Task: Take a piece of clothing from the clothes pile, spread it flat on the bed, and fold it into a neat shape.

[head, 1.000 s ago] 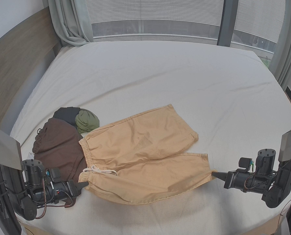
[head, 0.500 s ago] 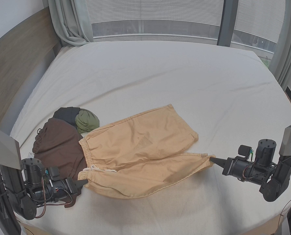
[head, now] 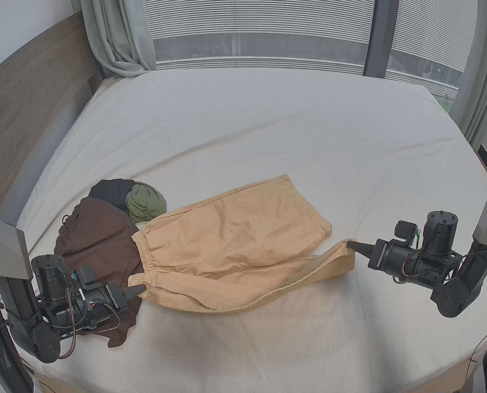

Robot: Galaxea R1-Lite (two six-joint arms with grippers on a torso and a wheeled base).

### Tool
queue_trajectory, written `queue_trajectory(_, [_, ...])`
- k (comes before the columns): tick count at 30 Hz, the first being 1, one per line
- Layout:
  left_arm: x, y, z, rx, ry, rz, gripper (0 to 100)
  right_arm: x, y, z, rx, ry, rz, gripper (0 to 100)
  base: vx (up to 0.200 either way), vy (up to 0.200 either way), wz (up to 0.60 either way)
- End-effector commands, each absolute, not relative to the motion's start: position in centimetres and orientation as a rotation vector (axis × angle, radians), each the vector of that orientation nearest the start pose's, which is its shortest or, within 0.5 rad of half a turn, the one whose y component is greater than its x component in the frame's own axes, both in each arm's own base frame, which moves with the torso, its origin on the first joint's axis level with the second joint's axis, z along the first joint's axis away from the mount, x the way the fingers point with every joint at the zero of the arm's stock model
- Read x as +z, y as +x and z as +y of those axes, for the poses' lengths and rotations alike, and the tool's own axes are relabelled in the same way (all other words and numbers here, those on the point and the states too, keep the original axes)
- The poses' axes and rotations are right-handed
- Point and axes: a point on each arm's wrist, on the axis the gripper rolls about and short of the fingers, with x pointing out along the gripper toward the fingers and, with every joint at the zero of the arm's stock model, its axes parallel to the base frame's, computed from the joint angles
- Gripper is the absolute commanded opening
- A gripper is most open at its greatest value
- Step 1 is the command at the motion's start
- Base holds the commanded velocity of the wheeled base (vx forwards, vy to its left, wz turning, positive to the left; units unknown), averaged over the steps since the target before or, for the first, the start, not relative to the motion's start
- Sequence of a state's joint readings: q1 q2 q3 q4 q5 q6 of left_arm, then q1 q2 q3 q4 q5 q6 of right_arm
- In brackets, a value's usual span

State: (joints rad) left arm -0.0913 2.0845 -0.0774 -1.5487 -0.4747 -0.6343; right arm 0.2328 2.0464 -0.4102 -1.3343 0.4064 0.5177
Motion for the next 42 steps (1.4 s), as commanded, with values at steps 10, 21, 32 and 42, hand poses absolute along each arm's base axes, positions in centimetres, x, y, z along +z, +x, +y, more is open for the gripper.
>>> queue_trajectory(10, [3.0, 24.0, -3.1, -0.364, -0.746, 0.585, 0, 8.5, 31.9, 8.4, 0.554, 0.521, 0.409, 0, 0.0, 0.0, 0.0])
queue_trajectory(21, [3.2, 25.2, -3.1, -0.309, -0.791, 0.541, 0, 12.9, 32.1, 8.7, 0.57, 0.518, 0.376, 0, 0.0, 0.0, 0.0])
queue_trajectory(32, [3.5, 25.8, -3.2, -0.285, -0.817, 0.511, 0, 16.0, 33.3, 9.1, 0.574, 0.514, 0.365, 0, 0.0, 0.0, 0.0])
queue_trajectory(42, [2.8, 26.9, -3.2, -0.214, -0.824, 0.489, 0, 16.8, 35.1, 9.5, 0.565, 0.512, 0.391, 0, 0.0, 0.0, 0.0])
